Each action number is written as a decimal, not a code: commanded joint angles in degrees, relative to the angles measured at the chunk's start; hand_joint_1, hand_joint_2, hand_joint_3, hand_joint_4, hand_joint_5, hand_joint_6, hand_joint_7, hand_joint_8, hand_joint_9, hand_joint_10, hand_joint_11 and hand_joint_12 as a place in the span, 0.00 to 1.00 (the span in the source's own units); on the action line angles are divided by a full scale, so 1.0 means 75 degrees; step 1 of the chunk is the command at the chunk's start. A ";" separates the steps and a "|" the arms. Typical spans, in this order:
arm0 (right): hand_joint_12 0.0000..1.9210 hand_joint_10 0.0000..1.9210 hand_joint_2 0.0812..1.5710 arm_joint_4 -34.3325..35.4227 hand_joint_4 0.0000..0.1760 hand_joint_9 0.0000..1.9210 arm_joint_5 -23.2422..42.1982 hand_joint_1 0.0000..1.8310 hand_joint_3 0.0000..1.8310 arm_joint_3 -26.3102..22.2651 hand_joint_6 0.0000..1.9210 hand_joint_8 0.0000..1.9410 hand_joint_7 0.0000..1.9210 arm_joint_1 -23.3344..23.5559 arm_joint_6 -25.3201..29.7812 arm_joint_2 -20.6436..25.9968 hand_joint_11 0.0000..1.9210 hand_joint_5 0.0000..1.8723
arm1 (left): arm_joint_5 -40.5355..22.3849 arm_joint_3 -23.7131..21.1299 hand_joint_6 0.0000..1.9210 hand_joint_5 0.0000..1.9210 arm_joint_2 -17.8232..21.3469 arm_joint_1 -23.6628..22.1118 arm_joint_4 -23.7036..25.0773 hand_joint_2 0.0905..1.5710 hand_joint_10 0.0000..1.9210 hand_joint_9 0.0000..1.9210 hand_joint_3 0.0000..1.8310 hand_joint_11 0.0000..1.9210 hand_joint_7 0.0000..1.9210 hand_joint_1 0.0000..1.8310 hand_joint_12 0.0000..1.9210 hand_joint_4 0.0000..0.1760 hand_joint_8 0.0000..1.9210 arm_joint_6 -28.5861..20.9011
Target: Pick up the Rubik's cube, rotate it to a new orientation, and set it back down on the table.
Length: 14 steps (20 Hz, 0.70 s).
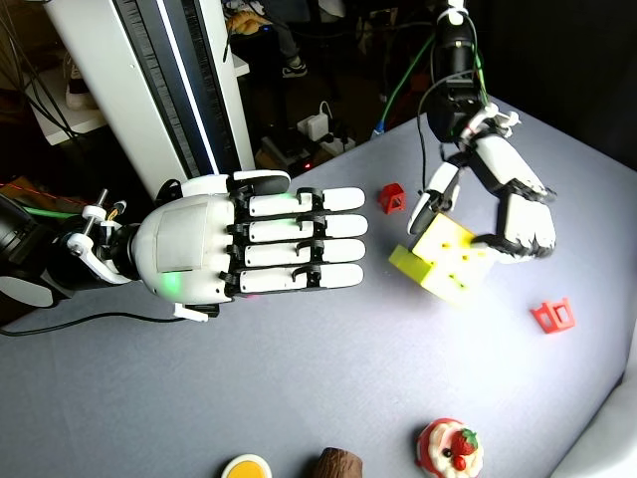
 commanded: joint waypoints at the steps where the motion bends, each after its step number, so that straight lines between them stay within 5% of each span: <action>1: 0.00 0.00 0.85 0.0120 0.00 0.00 0.0947 0.00 0.00 -0.0007 0.00 0.00 0.00 0.0039 0.0045 0.0018 0.00 0.00 | -0.0878 -0.0072 0.18 0.18 0.0137 0.0046 -0.0050 0.71 0.33 0.10 0.00 0.00 0.19 0.50 0.69 0.45 0.18 0.0149; 3: 0.00 0.00 0.85 0.0148 0.00 0.00 0.0947 0.00 0.00 -0.0007 0.00 0.00 0.00 0.0019 0.0045 0.0018 0.00 0.00 | -0.1109 -0.0355 0.06 0.18 0.0448 0.0235 0.0006 0.68 0.17 0.11 0.00 0.00 0.19 0.46 0.56 0.51 0.03 0.0300; 4: 0.00 0.00 0.85 0.0151 0.00 0.00 0.0946 0.00 0.00 -0.0007 0.00 0.00 0.00 0.0018 0.0045 0.0018 0.00 0.00 | -0.1217 -0.0528 0.01 0.13 0.0635 0.0353 0.0018 0.69 0.12 0.09 0.00 0.00 0.13 0.43 0.45 0.72 0.00 0.0417; 5: 0.00 0.00 0.85 0.0151 0.00 0.00 0.0945 0.00 0.00 -0.0007 0.00 0.00 0.00 0.0017 0.0045 0.0018 0.00 0.00 | -0.1287 -0.0616 0.01 0.13 0.0729 0.0416 0.0018 0.69 0.12 0.09 0.00 0.00 0.13 0.43 0.45 0.72 0.00 0.0476; 6: 0.00 0.00 0.85 0.0160 0.00 0.00 0.0944 0.00 0.00 -0.0007 0.00 0.00 0.00 0.0013 0.0045 0.0018 0.00 0.00 | -0.1395 -0.0757 0.00 0.07 0.0884 0.0522 0.0006 0.68 0.03 0.02 0.00 0.00 0.04 0.37 0.18 0.76 0.00 0.0607; 7: 0.00 0.00 0.85 0.0162 0.00 0.00 0.0944 0.00 0.00 -0.0007 0.00 0.00 0.00 0.0010 0.0045 0.0018 0.00 0.00 | -0.1430 -0.0834 0.00 0.07 0.0972 0.0576 0.0002 0.68 0.03 0.02 0.00 0.00 0.04 0.37 0.18 0.76 0.00 0.0673; 8: 0.00 0.00 0.85 0.0167 0.00 0.00 0.0944 0.00 0.00 -0.0006 0.00 0.00 0.00 0.0000 0.0045 0.0018 0.00 0.00 | -0.1491 -0.0918 0.00 0.04 0.1069 0.0647 -0.0001 0.67 0.01 0.00 0.00 0.00 0.01 0.34 0.04 0.82 0.00 0.0766; 14: 0.00 0.00 0.84 0.0202 0.00 0.00 0.0942 0.00 0.00 0.0002 0.00 0.00 0.00 -0.0048 0.0045 0.0018 0.00 0.00 | -0.1511 -0.1119 0.00 0.00 0.1332 0.0634 0.0047 0.65 0.00 0.00 0.00 0.00 0.00 0.28 0.00 0.59 0.00 0.1225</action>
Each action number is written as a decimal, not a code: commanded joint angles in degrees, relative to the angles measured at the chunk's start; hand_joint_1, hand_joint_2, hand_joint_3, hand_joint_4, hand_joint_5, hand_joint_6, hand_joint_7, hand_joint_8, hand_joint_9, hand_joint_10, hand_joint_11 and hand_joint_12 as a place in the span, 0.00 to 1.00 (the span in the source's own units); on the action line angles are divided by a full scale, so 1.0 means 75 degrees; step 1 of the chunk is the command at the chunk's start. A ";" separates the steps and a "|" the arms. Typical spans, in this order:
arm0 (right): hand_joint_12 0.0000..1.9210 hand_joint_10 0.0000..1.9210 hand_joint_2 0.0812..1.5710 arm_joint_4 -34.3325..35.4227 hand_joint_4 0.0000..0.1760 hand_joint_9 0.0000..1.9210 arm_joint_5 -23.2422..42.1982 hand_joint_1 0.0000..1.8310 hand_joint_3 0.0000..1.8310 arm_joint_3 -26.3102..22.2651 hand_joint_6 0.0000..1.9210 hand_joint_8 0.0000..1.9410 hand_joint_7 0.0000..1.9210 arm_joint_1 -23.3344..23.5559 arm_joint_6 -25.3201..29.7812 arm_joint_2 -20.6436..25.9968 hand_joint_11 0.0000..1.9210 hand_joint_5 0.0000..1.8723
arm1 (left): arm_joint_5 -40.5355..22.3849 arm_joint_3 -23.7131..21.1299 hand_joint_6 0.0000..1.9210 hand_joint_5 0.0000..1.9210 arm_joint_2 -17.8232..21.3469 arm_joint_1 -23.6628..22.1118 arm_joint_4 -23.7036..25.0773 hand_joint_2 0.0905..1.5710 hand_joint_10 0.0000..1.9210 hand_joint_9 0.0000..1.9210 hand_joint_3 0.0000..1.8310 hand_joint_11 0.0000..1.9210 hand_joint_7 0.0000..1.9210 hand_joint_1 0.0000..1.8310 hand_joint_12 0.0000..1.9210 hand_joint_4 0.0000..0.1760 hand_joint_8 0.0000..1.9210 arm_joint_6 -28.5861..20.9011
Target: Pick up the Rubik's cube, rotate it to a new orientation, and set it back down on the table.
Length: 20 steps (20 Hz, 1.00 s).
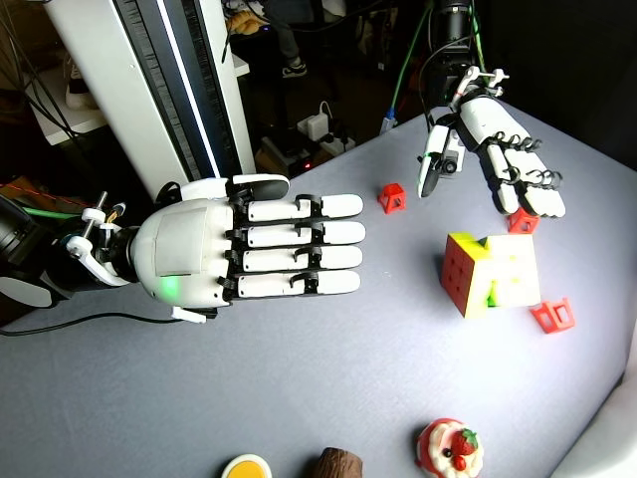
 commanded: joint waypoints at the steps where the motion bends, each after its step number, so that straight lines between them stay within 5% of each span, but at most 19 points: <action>1: 0.00 0.00 0.84 0.0109 0.00 0.00 0.0944 0.00 0.00 0.0006 0.00 0.00 0.00 0.0040 0.0048 0.0015 0.00 0.00 | -0.0845 0.0022 0.00 0.00 0.0085 -0.0178 0.0046 0.65 0.00 0.00 0.00 0.00 0.00 0.26 0.00 0.72 0.00 0.0066; 2: 0.00 0.00 0.84 0.0124 0.00 0.00 0.0944 0.00 0.00 0.0010 0.00 0.00 0.00 0.0028 0.0048 0.0015 0.00 0.00 | -0.0732 0.0052 0.00 0.00 0.0116 -0.0305 0.0132 0.65 0.00 0.00 0.00 0.00 0.00 0.25 0.00 0.60 0.00 0.0093; 6: 0.00 0.00 0.85 0.0179 0.00 0.00 0.0946 0.00 0.00 0.0039 0.00 0.00 0.00 -0.0055 0.0048 0.0008 0.00 0.00 | 0.0481 0.0433 0.00 0.00 0.0024 -0.1203 0.0769 0.64 0.00 0.00 0.00 0.02 0.00 0.19 0.01 0.86 0.00 0.0123; 7: 0.00 0.00 0.85 0.0198 0.00 0.00 0.0944 0.00 0.00 0.0048 0.00 0.00 0.00 -0.0073 0.0048 -0.0002 0.00 0.00 | 0.0808 0.0527 0.00 0.00 -0.0015 -0.1360 0.0904 0.63 0.00 0.00 0.00 0.00 0.00 0.14 0.00 0.71 0.00 0.0123; 8: 0.00 0.00 0.85 0.0210 0.00 0.00 0.0944 0.00 0.00 0.0056 0.00 0.00 0.00 -0.0084 0.0048 -0.0012 0.00 0.00 | 0.1119 0.0621 0.00 0.00 -0.0056 -0.1490 0.1045 0.63 0.00 0.00 0.00 0.00 0.00 0.14 0.00 0.71 0.00 0.0107; 9: 0.00 0.00 0.85 0.0216 0.00 0.00 0.0944 0.00 0.00 0.0060 0.00 0.00 0.00 -0.0097 0.0048 -0.0021 0.00 0.00 | 0.1474 0.0761 0.00 0.00 -0.0125 -0.1679 0.1276 0.64 0.00 0.00 0.00 0.00 0.00 0.16 0.00 0.52 0.00 0.0018; 10: 0.00 0.00 0.85 0.0225 0.00 0.00 0.0945 0.00 0.00 0.0060 0.00 0.00 0.00 -0.0113 0.0048 -0.0024 0.00 0.00 | 0.1837 0.0873 0.00 0.00 -0.0189 -0.1850 0.1469 0.64 0.00 0.00 0.00 0.00 0.00 0.16 0.00 0.52 0.00 -0.0065; 11: 0.00 0.00 0.85 0.0246 0.00 0.00 0.0946 0.00 0.00 0.0060 0.00 0.00 0.00 -0.0137 0.0048 -0.0029 0.00 0.00 | 0.2215 0.1016 0.00 0.00 -0.0274 -0.2023 0.1777 0.66 0.00 0.00 0.00 0.03 0.00 0.19 0.01 0.26 0.00 -0.0235; 12: 0.00 0.00 0.85 0.0267 0.00 0.00 0.0947 0.00 0.00 0.0059 0.00 0.00 0.00 -0.0159 0.0048 -0.0034 0.00 0.00 | 0.2567 0.1134 0.00 0.00 -0.0361 -0.2204 0.2071 0.66 0.00 0.00 0.00 0.03 0.00 0.19 0.01 0.26 0.00 -0.0363; 13: 0.00 0.00 0.85 0.0290 0.00 0.00 0.0949 0.00 0.00 0.0058 0.00 0.00 0.00 -0.0183 0.0048 -0.0040 0.00 0.00 | 0.3018 0.1278 0.00 0.00 -0.0469 -0.2420 0.2467 0.61 0.00 0.01 0.00 0.00 0.01 0.11 0.15 0.76 0.00 -0.0492; 15: 0.00 0.00 0.86 0.0302 0.00 0.00 0.0949 0.00 0.00 0.0063 0.00 0.00 0.00 -0.0185 0.0048 -0.0057 0.00 0.00 | 0.3555 0.1461 0.00 0.00 -0.0589 -0.2696 0.3152 0.57 0.00 0.00 0.00 0.00 0.00 0.07 0.13 0.75 0.00 -0.0874; 16: 0.00 0.00 0.86 0.0310 0.00 0.00 0.0949 0.00 0.00 0.0063 0.00 0.00 0.00 -0.0186 0.0048 -0.0062 0.00 0.00 | 0.3832 0.1502 0.00 0.00 -0.0624 -0.2845 0.3546 0.62 0.00 0.00 0.00 0.00 0.00 0.07 0.21 0.20 0.00 -0.1042; 18: 0.00 0.00 0.86 0.0334 0.00 0.00 0.0949 0.00 0.00 0.0067 0.00 0.00 0.00 -0.0216 0.0048 -0.0073 0.00 0.00 | 0.4269 0.1514 0.00 0.00 -0.0687 -0.3088 0.4320 0.66 0.00 0.00 0.00 0.00 0.00 0.14 0.02 0.48 0.00 -0.1259; 19: 0.00 0.01 0.86 0.0348 0.00 0.01 0.0950 0.00 0.00 0.0068 0.00 0.00 0.01 -0.0233 0.0048 -0.0076 0.00 0.00 | 0.4421 0.1511 0.01 0.03 -0.0704 -0.3184 0.4646 0.65 0.00 0.00 0.00 0.00 0.00 0.19 0.00 0.38 0.00 -0.1361; 20: 0.00 0.00 0.86 0.0356 0.00 0.01 0.0950 0.00 0.00 0.0068 0.00 0.00 0.00 -0.0242 0.0048 -0.0077 0.00 0.00 | 0.4556 0.1507 0.02 0.05 -0.0709 -0.3250 0.4921 0.63 0.00 0.00 0.00 0.00 0.01 0.19 0.00 0.41 0.00 -0.1472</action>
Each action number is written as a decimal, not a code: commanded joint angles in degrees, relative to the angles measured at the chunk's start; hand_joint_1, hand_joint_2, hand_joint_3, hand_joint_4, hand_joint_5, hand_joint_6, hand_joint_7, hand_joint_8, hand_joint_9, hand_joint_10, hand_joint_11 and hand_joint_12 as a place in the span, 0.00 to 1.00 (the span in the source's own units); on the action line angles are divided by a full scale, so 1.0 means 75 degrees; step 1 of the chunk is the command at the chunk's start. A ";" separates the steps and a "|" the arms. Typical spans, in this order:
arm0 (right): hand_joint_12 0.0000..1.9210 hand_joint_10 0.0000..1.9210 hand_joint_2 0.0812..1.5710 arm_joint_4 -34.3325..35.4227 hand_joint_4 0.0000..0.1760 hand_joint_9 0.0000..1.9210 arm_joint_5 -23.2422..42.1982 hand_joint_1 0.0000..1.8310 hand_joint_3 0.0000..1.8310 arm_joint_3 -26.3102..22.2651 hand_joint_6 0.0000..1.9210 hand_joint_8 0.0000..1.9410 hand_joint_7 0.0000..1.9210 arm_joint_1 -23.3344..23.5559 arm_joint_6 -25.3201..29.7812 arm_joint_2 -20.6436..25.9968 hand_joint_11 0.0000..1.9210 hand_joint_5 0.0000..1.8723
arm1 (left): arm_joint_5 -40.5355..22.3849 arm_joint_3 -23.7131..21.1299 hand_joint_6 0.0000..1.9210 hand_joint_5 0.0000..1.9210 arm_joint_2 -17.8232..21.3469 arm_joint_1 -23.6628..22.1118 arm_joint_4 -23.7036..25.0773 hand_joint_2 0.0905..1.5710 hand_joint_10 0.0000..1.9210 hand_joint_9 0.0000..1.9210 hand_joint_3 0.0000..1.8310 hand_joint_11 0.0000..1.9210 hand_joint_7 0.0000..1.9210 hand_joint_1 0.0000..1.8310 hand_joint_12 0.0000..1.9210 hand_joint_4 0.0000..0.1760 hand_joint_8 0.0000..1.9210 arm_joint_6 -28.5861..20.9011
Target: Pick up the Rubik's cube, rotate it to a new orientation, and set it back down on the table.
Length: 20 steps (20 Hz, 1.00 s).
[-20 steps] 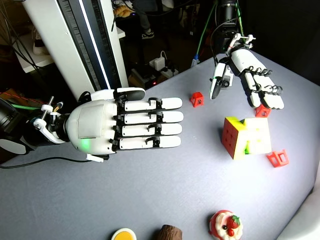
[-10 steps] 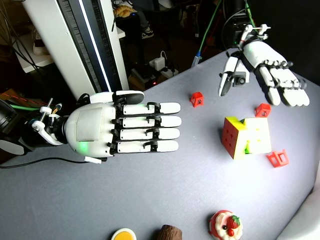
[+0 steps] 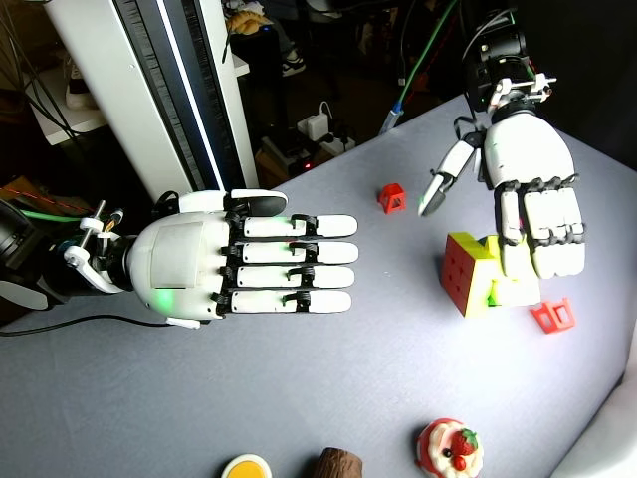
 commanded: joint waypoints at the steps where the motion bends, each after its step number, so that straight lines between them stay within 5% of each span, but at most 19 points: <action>1: 0.00 0.00 0.86 0.0124 0.00 0.01 0.0954 0.00 0.00 0.0012 0.00 0.00 0.00 0.0031 0.0045 -0.0014 0.00 0.00 | -0.0457 0.0028 0.02 0.05 -0.0024 -0.0175 0.0175 0.62 0.00 0.00 0.00 0.00 0.01 0.19 0.00 0.43 0.00 -0.0224; 2: 0.00 0.00 0.87 0.0125 0.00 0.00 0.0954 0.00 0.01 0.0012 0.00 0.00 0.00 0.0027 0.0045 -0.0020 0.00 0.00 | -0.0305 0.0028 0.02 0.06 -0.0035 -0.0219 0.0587 0.62 0.00 0.00 0.00 0.00 0.02 0.18 0.00 0.18 0.01 -0.0448; 5: 0.00 0.01 0.87 0.0156 0.00 0.02 0.0955 0.00 0.00 0.0011 0.00 0.00 0.01 -0.0009 0.0045 -0.0040 0.00 0.00 | 0.0058 0.0021 0.01 0.04 -0.0133 -0.0309 0.1476 0.64 0.00 0.00 0.00 0.00 0.00 0.17 0.00 0.00 0.00 -0.0849; 8: 0.00 0.00 0.87 0.0167 0.00 0.01 0.0965 0.00 0.00 0.0011 0.00 0.00 0.00 -0.0032 0.0045 -0.0045 0.00 0.00 | 0.0252 -0.0003 0.01 0.04 -0.0202 -0.0327 0.2155 0.64 0.00 0.00 0.00 0.00 0.01 0.18 0.00 0.00 0.01 -0.1234; 9: 0.00 0.00 0.87 0.0170 0.00 0.01 0.0965 0.00 0.01 0.0011 0.00 0.00 0.00 -0.0033 0.0045 -0.0048 0.00 0.00 | 0.0251 -0.0027 0.00 0.03 -0.0190 -0.0293 0.2163 0.66 0.00 0.00 0.01 0.00 0.01 0.20 0.00 0.04 0.00 -0.1245; 10: 0.00 0.00 0.87 0.0174 0.00 0.00 0.0965 0.00 0.01 0.0011 0.00 0.00 0.00 -0.0036 0.0045 -0.0049 0.00 0.00 | 0.0200 -0.0071 0.00 0.03 -0.0147 -0.0213 0.2162 0.66 0.00 0.00 0.01 0.00 0.00 0.21 0.00 0.20 0.00 -0.1282; 12: 0.00 0.01 0.88 0.0186 0.00 0.01 0.0964 0.00 0.01 0.0011 0.00 0.00 0.01 -0.0050 0.0045 -0.0049 0.00 0.00 | 0.0018 -0.0130 0.00 0.01 -0.0061 -0.0009 0.2154 0.67 0.00 0.00 0.01 0.00 0.00 0.18 0.00 0.22 0.00 -0.1473; 13: 0.00 0.01 0.88 0.0194 0.00 0.02 0.0964 0.00 0.01 0.0011 0.00 0.00 0.01 -0.0060 0.0045 -0.0049 0.00 0.00 | -0.0109 -0.0149 0.00 0.01 -0.0011 0.0133 0.2028 0.68 0.00 0.00 0.01 0.03 0.00 0.18 0.01 0.00 0.00 -0.1532; 15: 0.00 0.01 0.88 0.0196 0.00 0.01 0.0964 0.00 0.01 0.0007 0.00 0.00 0.00 -0.0066 0.0045 -0.0049 0.00 0.00 | -0.0429 -0.0236 0.00 0.01 0.0151 0.0451 0.1628 0.68 0.00 0.00 0.00 0.01 0.00 0.16 0.10 0.23 0.00 -0.1535; 17: 0.00 0.01 0.88 0.0205 0.00 0.02 0.0965 0.00 0.01 -0.0007 0.00 0.00 0.01 -0.0073 0.0045 -0.0049 0.00 0.00 | -0.0749 -0.0386 0.00 0.01 0.0312 0.0740 0.1317 0.67 0.00 0.00 0.00 0.00 0.00 0.13 0.18 0.16 0.00 -0.1520; 20: 0.00 0.01 0.88 0.0206 0.00 0.02 0.0965 0.00 0.01 -0.0005 0.00 0.00 0.01 -0.0075 0.0045 -0.0049 0.00 0.00 | -0.1199 -0.0689 0.00 0.00 0.0570 0.1248 0.0401 0.67 0.00 0.00 0.00 0.00 0.00 0.10 0.16 0.11 0.00 -0.0956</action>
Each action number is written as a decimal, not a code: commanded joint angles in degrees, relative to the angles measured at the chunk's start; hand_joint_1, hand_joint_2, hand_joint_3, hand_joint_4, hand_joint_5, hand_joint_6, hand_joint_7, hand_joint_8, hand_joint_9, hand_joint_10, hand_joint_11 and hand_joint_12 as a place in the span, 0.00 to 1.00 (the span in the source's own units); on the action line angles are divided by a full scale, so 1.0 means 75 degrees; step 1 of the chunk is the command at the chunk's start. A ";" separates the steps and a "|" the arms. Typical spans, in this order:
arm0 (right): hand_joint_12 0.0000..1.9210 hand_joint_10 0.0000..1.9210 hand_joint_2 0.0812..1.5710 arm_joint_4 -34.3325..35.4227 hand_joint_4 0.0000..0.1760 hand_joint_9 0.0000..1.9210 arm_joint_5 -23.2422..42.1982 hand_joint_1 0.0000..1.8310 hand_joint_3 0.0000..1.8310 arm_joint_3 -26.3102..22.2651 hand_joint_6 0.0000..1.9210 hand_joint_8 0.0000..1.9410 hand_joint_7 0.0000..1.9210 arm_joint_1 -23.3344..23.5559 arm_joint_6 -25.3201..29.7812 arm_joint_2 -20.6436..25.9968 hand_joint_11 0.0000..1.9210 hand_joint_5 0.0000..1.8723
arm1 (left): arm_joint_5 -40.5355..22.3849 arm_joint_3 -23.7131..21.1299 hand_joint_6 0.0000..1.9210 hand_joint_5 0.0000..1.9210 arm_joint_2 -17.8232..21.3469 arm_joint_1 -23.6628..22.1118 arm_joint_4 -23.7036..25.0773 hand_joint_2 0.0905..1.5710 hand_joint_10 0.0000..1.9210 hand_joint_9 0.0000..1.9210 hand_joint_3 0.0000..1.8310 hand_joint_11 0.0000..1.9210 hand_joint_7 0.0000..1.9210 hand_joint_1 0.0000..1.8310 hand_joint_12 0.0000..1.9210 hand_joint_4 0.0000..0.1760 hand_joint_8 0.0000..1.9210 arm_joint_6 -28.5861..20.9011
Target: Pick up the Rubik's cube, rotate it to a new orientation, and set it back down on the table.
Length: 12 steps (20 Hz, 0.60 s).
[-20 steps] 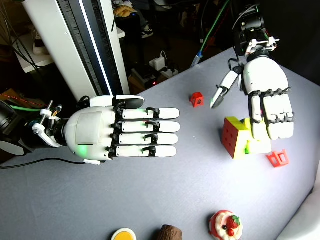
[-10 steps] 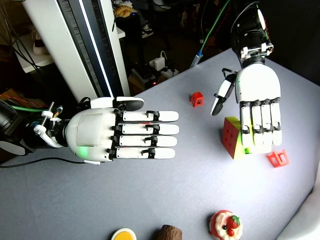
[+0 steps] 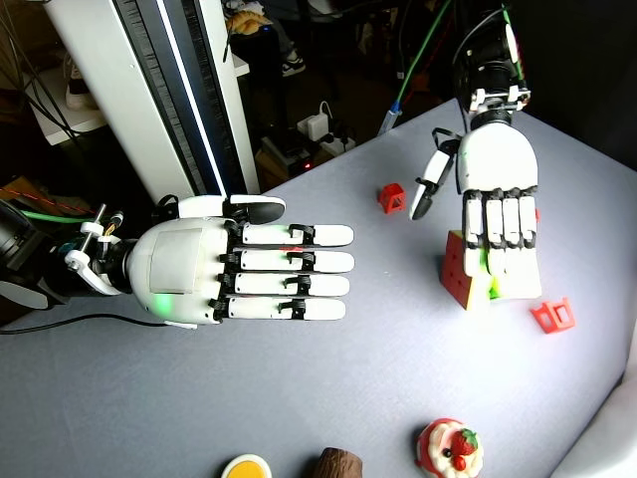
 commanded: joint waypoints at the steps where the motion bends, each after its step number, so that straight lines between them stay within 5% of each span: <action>1: 0.00 0.01 0.88 0.0079 0.00 0.01 0.0953 0.00 0.01 -0.0005 0.00 0.00 0.01 0.0024 0.0045 0.0004 0.00 0.00 | -0.0492 -0.0037 0.00 0.00 0.0043 0.0080 -0.0279 0.69 0.00 0.00 0.01 0.00 0.00 0.08 0.03 0.00 0.00 0.0072; 12: 0.00 0.00 0.89 0.0096 0.00 0.00 0.0958 0.00 0.01 -0.0007 0.00 0.00 0.00 0.0025 0.0045 0.0006 0.00 0.00 | -0.1361 -0.0516 0.00 0.00 0.0347 0.1585 -0.2060 0.72 0.00 0.00 0.00 0.00 0.00 0.00 0.00 0.00 0.00 0.0825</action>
